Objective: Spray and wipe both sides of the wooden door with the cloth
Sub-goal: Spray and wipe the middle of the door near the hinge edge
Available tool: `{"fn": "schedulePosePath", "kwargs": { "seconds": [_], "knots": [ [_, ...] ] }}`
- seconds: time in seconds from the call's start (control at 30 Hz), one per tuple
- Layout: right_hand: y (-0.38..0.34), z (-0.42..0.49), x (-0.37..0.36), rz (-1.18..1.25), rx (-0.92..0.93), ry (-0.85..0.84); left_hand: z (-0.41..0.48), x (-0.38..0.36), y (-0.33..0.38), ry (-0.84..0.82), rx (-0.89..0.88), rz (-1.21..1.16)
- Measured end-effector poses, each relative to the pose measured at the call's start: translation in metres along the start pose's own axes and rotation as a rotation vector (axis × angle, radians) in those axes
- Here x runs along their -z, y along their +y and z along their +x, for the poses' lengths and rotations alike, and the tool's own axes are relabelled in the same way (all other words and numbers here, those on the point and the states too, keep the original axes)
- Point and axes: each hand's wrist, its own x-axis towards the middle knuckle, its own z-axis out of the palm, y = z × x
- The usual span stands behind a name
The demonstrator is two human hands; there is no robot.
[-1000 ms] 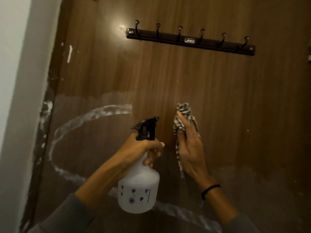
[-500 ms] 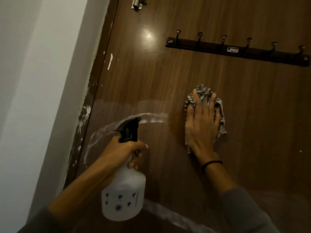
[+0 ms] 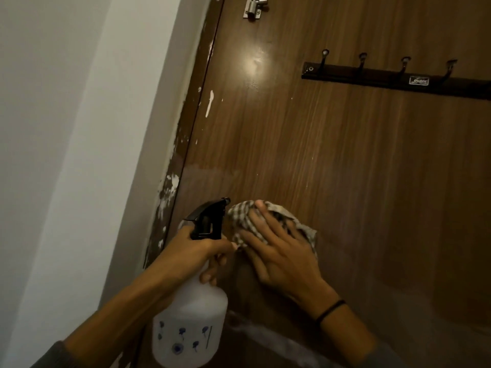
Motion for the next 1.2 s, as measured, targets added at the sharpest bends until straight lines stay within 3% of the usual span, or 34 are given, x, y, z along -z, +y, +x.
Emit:
{"fn": "schedulePosePath", "kwargs": {
  "seconds": [0.17,0.27,0.57,0.67,0.73,0.8,0.87,0.97,1.07,1.2],
  "knots": [
    [0.025,0.062,0.017,-0.05,-0.356,0.139,-0.01,0.037,0.004,0.082,0.026,0.06],
    [0.016,0.116,0.013,-0.088,-0.476,0.165,-0.013,0.061,0.004,0.158,0.001,0.049],
    [-0.042,0.116,-0.019,-0.071,-0.122,0.048,-0.014,0.081,-0.013,0.091,0.002,0.069],
    [-0.044,0.116,-0.014,0.034,-0.174,0.055,-0.013,0.081,-0.025,0.156,0.088,0.049],
    [-0.048,0.12,-0.003,0.231,-0.248,0.065,-0.015,0.085,-0.026,0.178,0.125,0.041],
    [-0.05,0.129,0.008,0.48,-0.34,0.112,-0.016,0.09,-0.023,0.167,0.109,0.049],
    [-0.048,0.147,0.014,0.567,-0.4,0.192,-0.017,0.095,-0.018,0.159,0.078,0.052],
    [-0.044,0.189,0.004,0.4,-0.373,0.142,-0.016,0.104,-0.016,0.165,0.039,0.061],
    [-0.054,0.211,-0.018,0.067,-0.181,0.058,-0.015,0.112,-0.018,0.14,0.014,0.07],
    [-0.081,0.191,-0.039,0.026,-0.086,0.085,-0.007,0.116,-0.026,0.128,0.019,0.08]
  ]
}}
